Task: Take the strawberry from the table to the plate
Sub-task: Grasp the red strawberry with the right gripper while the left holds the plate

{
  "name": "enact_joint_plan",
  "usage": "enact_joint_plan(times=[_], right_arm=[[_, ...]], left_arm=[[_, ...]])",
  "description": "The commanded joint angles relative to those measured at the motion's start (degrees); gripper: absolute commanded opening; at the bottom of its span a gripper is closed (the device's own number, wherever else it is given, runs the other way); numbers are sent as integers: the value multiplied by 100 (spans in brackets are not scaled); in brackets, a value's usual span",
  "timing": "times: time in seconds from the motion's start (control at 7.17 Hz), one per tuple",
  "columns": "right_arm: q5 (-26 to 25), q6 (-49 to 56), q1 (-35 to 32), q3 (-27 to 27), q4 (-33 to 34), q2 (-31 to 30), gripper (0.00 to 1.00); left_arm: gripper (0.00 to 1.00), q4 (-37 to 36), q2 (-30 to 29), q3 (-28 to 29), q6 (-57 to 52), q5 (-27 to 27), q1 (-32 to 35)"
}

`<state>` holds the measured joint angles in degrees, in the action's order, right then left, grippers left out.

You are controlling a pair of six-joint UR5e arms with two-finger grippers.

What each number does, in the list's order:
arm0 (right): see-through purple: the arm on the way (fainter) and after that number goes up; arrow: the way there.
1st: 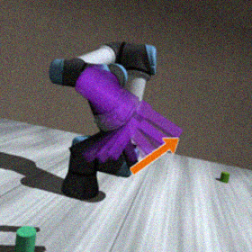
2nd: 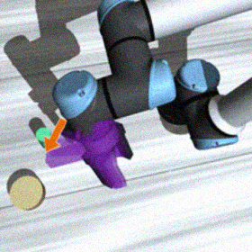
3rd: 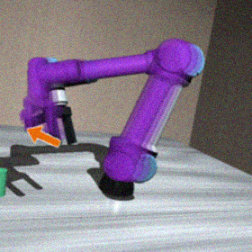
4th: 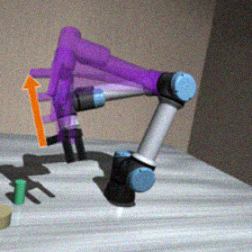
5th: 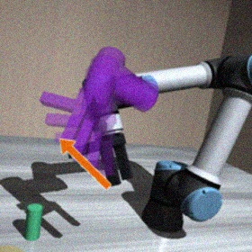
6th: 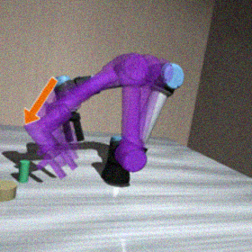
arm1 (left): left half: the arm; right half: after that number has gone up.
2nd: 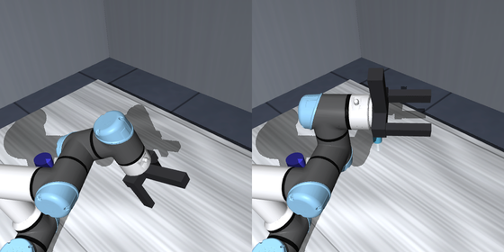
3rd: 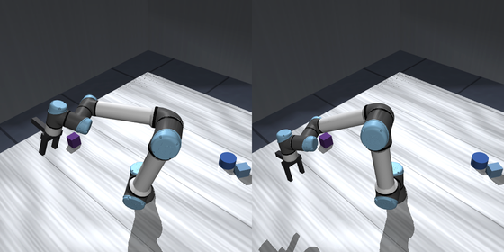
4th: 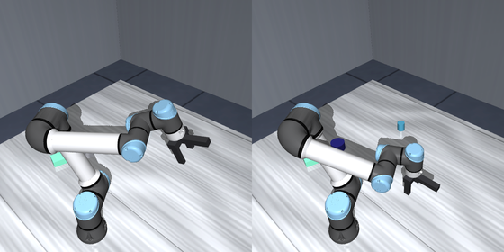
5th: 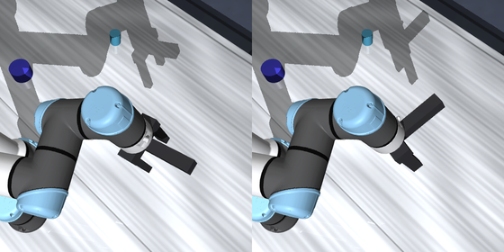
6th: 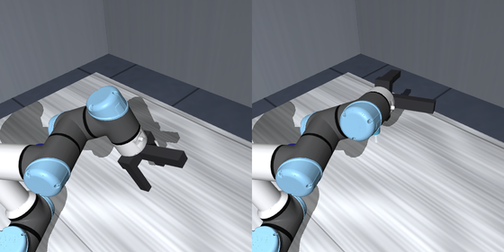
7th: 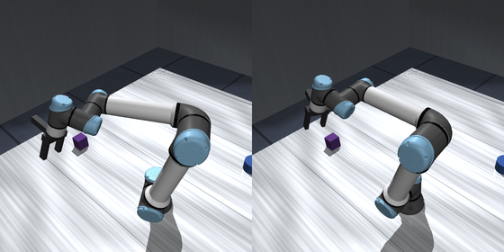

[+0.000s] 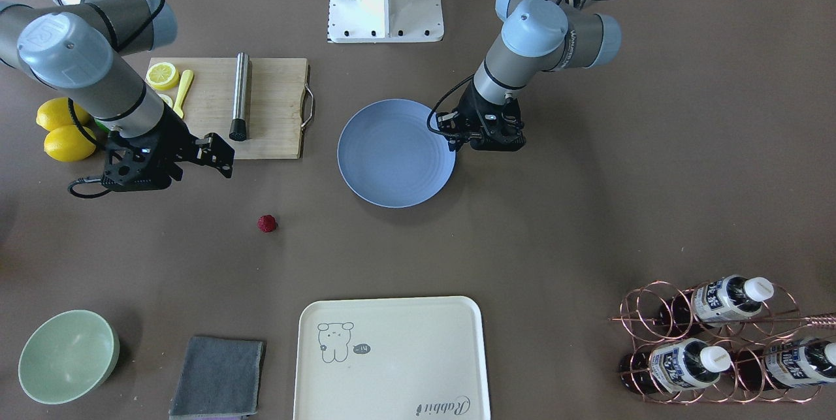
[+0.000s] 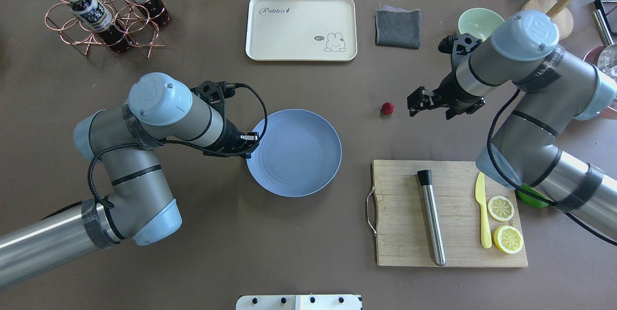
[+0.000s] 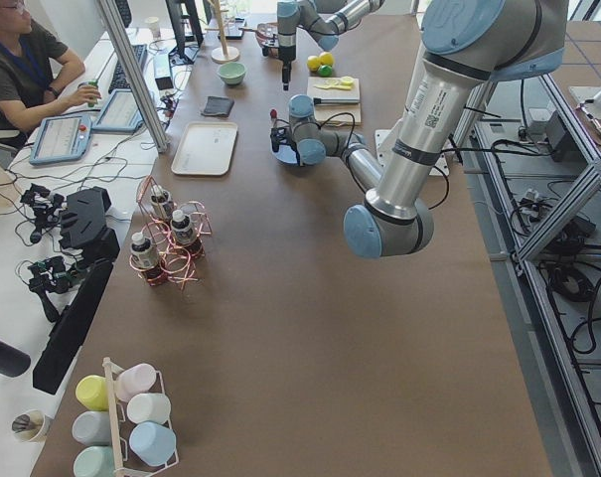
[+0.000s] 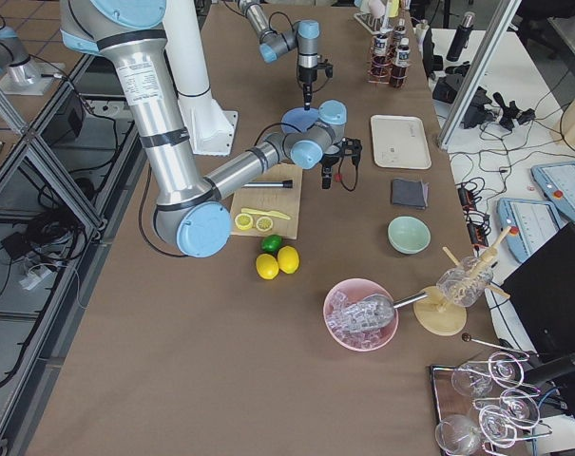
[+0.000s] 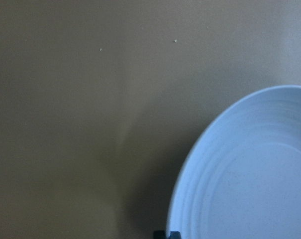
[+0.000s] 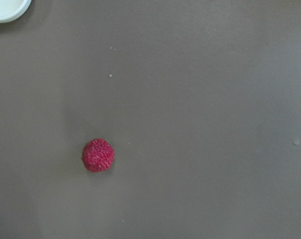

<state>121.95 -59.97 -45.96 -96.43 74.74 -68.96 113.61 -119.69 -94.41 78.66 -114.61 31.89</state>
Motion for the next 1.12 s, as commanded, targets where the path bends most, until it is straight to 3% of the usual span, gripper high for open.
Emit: enact_joint_plan(times=[0.0,0.14,0.28,0.7,0.84,0.98], right_arm=[[-162,-6,113,633,-3,567,94],[-224,3,148,809,-12,742,94],[-372,3,210,1071,-125,918,93],[-540,-6,342,1461,-671,937,82],[-584,-6,386,1461,-671,929,64],[-584,-15,386,1417,-671,937,1]], left_arm=[[56,3,-2,-7,9,0,-16],[70,-6,-11,-24,9,0,-16],[77,-6,-11,-50,9,0,-16],[79,-6,-2,-68,18,0,19],[79,-6,-2,-86,18,0,28],[79,-6,7,-103,18,0,45]])
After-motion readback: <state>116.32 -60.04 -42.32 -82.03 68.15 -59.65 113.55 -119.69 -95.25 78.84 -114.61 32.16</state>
